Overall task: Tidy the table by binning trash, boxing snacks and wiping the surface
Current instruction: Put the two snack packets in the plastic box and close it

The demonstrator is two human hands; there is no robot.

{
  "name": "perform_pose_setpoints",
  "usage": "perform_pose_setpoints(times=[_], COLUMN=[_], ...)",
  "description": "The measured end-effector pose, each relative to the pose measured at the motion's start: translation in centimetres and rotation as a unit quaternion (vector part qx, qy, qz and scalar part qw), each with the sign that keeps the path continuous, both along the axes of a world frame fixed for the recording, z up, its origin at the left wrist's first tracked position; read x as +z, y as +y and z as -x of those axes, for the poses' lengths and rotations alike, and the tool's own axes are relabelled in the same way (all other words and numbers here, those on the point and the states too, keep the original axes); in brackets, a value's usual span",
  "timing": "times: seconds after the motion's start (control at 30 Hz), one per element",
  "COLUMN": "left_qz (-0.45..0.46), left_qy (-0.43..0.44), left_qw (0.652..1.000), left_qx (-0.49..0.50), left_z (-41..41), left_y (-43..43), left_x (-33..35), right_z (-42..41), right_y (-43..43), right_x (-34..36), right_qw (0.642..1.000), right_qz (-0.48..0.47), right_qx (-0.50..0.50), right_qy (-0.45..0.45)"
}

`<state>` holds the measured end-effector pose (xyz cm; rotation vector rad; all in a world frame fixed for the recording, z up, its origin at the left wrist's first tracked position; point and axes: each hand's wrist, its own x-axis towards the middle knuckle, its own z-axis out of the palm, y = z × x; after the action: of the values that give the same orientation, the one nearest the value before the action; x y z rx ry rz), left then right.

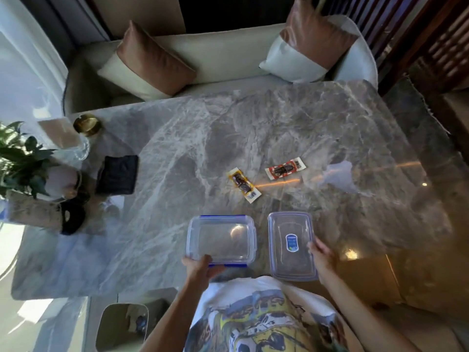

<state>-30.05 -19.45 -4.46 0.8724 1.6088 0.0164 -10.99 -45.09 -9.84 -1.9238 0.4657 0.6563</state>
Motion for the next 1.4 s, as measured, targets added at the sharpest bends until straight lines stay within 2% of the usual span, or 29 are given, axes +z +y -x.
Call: perform_pose_setpoints(times=[0.07, 0.2, 0.3, 0.47, 0.63, 0.7, 0.77, 0.87, 0.93, 1.07, 1.2, 1.3, 1.4], left_qz=[0.028, 0.042, -0.042, -0.123, -0.117, -0.112, -0.163, -0.291, -0.323, -0.311, -0.262, -0.234, -0.24], left_qy=[0.007, 0.028, 0.109, 0.038, 0.026, 0.053, 0.091, 0.084, 0.041, 0.024, 0.047, 0.071, 0.098], left_qw=[0.999, 0.998, 0.986, 0.961, 0.954, 0.96, 0.956, 0.917, 0.9, 0.865, 0.853, 0.837, 0.812], left_qx=[0.013, -0.041, -0.118, -0.244, -0.275, -0.249, -0.226, -0.261, -0.29, -0.393, -0.449, -0.49, -0.524], left_z=[0.3, 1.0, 1.5, 1.7, 1.9, 1.3, 0.4, -2.8, -6.9, -15.8, -22.5, -25.4, -26.4], left_y=[-0.5, 0.3, 1.6, 2.5, 3.7, 4.2, 4.8, 6.3, 7.7, 10.5, 11.5, 11.6, 11.4], left_x=[0.4, 0.7, 0.1, 1.3, 1.0, 1.1, 1.3, 1.8, 2.5, 1.4, -1.0, -3.6, -5.9], right_z=[0.4, 1.0, 1.6, 2.3, 2.2, 1.7, 1.1, -0.7, -2.8, -6.3, -7.5, -8.2, -8.9], right_y=[1.6, 3.7, 4.6, 5.3, 6.1, 6.1, 6.3, 8.6, 11.5, 16.9, 19.5, 19.9, 20.3], right_x=[-0.4, -1.1, -1.2, -1.5, -1.3, -1.2, -0.6, 1.0, 1.7, -0.5, -2.9, -3.2, -2.4], right_qw=[1.0, 0.996, 0.99, 0.957, 0.938, 0.935, 0.935, 0.961, 0.977, 0.993, 0.986, 0.982, 0.975], right_qz=[0.003, 0.03, 0.072, 0.202, 0.249, 0.252, 0.261, 0.21, 0.15, 0.078, 0.004, -0.025, -0.076], right_qx=[0.02, 0.079, 0.109, 0.204, 0.241, 0.249, 0.238, 0.172, 0.132, 0.092, 0.075, 0.04, 0.07], right_qy=[-0.007, -0.039, -0.054, -0.039, -0.011, -0.014, -0.017, -0.058, -0.072, 0.016, 0.149, 0.185, 0.199])
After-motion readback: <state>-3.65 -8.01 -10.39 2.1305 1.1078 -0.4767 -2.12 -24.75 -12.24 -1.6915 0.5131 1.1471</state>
